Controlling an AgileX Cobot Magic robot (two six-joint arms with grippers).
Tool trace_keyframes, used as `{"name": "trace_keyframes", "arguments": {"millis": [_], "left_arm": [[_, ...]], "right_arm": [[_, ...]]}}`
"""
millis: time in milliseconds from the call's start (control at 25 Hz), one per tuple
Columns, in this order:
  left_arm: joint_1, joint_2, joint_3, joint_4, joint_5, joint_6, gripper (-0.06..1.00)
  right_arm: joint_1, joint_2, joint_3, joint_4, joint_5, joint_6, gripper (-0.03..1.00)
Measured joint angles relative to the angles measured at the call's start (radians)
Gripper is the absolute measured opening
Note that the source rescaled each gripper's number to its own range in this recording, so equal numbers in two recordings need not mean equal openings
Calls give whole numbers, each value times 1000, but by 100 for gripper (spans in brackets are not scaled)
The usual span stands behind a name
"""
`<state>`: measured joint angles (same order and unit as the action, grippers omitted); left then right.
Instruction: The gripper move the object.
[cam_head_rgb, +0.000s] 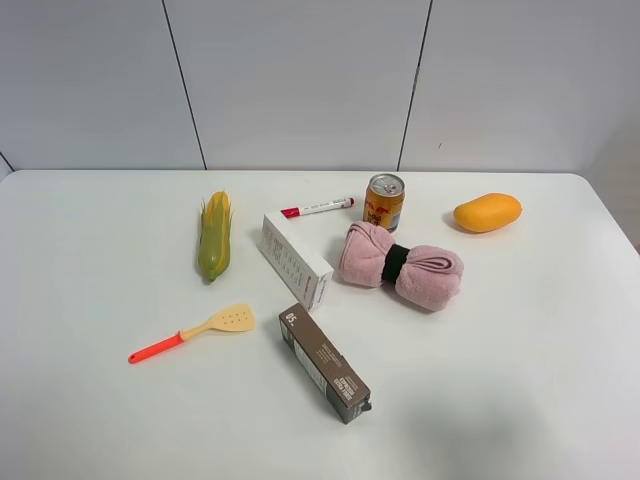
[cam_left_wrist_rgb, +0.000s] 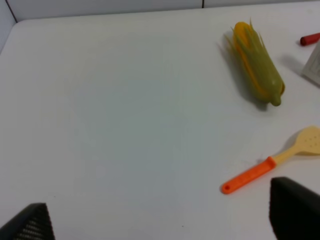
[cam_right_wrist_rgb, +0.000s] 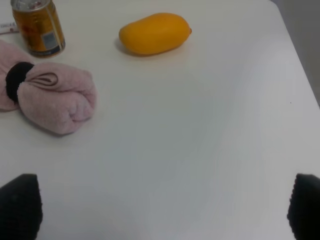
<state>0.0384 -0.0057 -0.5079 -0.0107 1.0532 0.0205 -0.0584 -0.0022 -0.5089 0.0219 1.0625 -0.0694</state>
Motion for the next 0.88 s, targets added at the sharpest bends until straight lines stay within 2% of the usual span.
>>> {"name": "trace_keyframes", "arguments": {"millis": [880], "left_arm": [[0,0,0,0,0,0,100]], "right_arm": [[0,0,0,-1,0,4,100]]}}
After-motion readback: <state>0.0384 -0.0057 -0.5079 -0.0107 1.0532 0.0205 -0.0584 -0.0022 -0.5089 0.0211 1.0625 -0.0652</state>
